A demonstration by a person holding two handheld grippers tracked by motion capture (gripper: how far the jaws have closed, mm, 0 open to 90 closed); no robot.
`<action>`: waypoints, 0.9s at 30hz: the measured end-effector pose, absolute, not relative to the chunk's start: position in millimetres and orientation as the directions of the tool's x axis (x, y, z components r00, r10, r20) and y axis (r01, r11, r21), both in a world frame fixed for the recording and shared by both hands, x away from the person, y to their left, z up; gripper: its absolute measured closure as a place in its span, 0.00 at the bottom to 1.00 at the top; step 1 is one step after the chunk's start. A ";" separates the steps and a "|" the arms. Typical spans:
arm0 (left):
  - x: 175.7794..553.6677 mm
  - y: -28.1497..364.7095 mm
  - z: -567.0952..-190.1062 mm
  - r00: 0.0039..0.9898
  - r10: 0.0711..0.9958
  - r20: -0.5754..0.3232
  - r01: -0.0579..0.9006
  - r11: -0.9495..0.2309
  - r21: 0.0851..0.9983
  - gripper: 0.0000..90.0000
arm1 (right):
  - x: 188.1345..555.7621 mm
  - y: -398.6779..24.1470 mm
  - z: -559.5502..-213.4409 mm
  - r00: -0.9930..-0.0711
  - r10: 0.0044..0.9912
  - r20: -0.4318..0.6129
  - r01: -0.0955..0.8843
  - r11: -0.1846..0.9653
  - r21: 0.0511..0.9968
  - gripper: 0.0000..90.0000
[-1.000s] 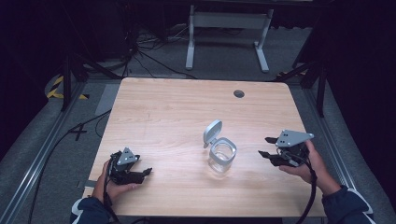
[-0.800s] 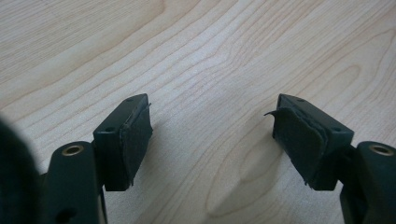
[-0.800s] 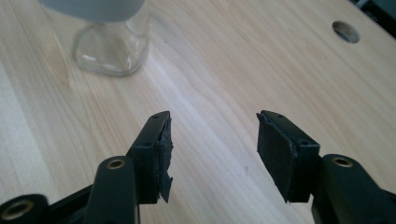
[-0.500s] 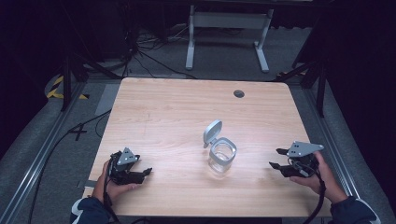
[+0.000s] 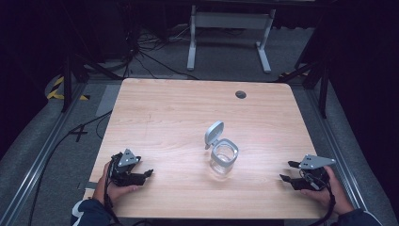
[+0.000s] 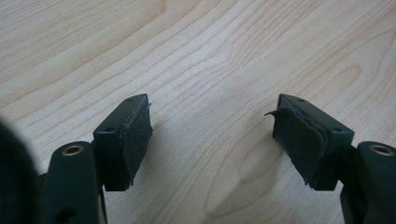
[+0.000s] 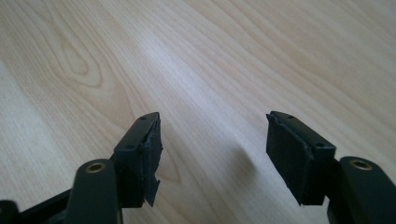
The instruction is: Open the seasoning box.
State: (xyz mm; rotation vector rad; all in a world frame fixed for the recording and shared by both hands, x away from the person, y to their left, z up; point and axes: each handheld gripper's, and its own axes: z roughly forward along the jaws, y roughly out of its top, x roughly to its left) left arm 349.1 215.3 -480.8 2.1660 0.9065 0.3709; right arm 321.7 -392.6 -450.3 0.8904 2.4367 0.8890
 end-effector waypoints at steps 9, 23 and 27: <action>349.6 215.3 -480.0 0.710 0.704 -0.022 0.497 -0.479 0.724 0.31 | 311.4 -416.2 -466.7 -0.689 0.724 -0.028 0.464 0.471 0.750 0.32; 349.6 215.1 -480.6 0.709 0.705 -0.022 0.494 -0.474 0.729 0.31 | 312.1 -415.3 -466.8 -0.694 0.719 -0.033 0.460 0.479 0.748 0.31; 349.7 215.1 -480.6 0.710 0.704 -0.022 0.493 -0.474 0.730 0.31 | 312.7 -415.1 -467.0 -0.695 0.718 -0.037 0.456 0.480 0.749 0.31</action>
